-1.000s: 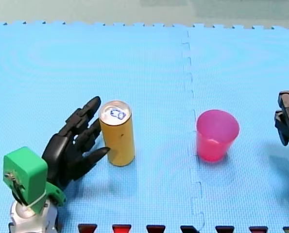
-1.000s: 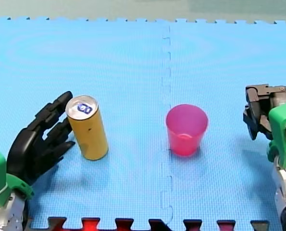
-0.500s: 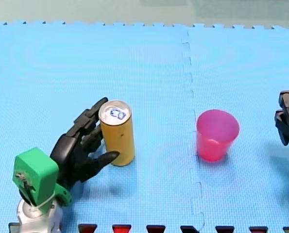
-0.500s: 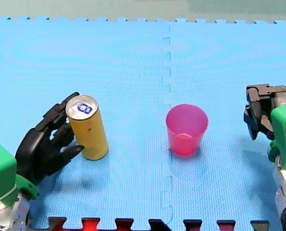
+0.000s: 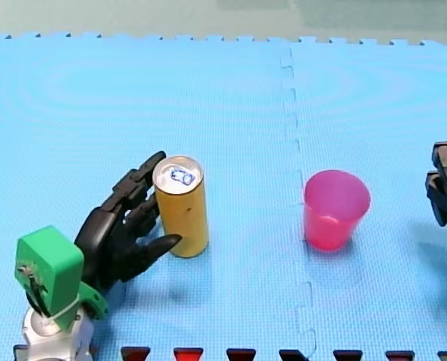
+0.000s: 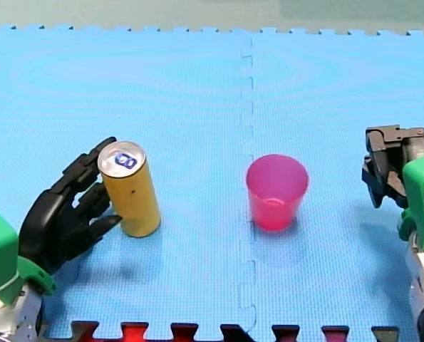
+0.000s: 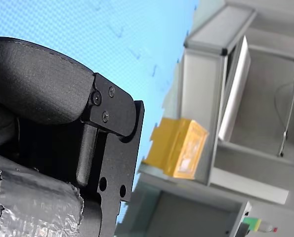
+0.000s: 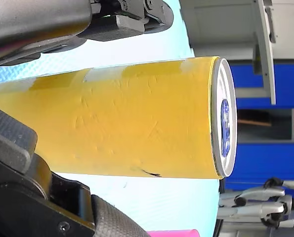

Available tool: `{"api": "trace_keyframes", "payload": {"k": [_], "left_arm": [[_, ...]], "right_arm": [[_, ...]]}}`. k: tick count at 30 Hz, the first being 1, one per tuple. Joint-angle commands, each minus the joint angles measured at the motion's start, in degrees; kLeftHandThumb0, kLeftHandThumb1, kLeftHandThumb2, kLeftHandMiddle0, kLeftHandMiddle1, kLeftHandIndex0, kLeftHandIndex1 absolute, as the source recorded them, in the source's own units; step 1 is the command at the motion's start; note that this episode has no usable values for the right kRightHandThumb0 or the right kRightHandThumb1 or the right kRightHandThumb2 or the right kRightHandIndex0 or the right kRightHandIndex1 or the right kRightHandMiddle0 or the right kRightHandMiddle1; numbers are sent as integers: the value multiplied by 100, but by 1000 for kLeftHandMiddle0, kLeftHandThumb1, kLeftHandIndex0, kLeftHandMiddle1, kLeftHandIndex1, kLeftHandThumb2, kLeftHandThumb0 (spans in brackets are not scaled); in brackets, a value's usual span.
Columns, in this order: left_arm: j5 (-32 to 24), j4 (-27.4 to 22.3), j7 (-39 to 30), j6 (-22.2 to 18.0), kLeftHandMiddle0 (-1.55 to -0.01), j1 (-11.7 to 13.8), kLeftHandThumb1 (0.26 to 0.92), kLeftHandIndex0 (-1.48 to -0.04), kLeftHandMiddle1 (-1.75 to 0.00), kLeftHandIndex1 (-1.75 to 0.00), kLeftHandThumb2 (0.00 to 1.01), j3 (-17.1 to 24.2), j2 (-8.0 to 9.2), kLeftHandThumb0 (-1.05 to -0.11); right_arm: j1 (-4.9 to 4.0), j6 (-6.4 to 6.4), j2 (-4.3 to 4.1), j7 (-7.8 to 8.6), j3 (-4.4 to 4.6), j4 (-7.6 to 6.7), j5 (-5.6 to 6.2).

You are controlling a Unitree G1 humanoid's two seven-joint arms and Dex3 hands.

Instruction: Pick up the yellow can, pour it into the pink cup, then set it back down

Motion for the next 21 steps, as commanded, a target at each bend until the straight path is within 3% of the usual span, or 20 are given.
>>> {"api": "trace_keyframes", "payload": {"k": [1, 9, 21], "left_arm": [[-30, 11, 6, 39, -172, -38, 690, -226, -2, -13, 9, 21, 26, -1048], [-55, -17, 6, 196, -170, -100, 714, -215, -1, -3, 15, 36, 19, -1048], [92, -98, 351, 269, -155, -147, 689, -201, 0, 0, 1, -82, 14, -1047]], "right_arm": [[10, -29, -44, -5, -11, -16, 18], [15, -45, -46, 25, -17, -20, 33], [9, -59, -78, 75, -27, -20, 40]]}}
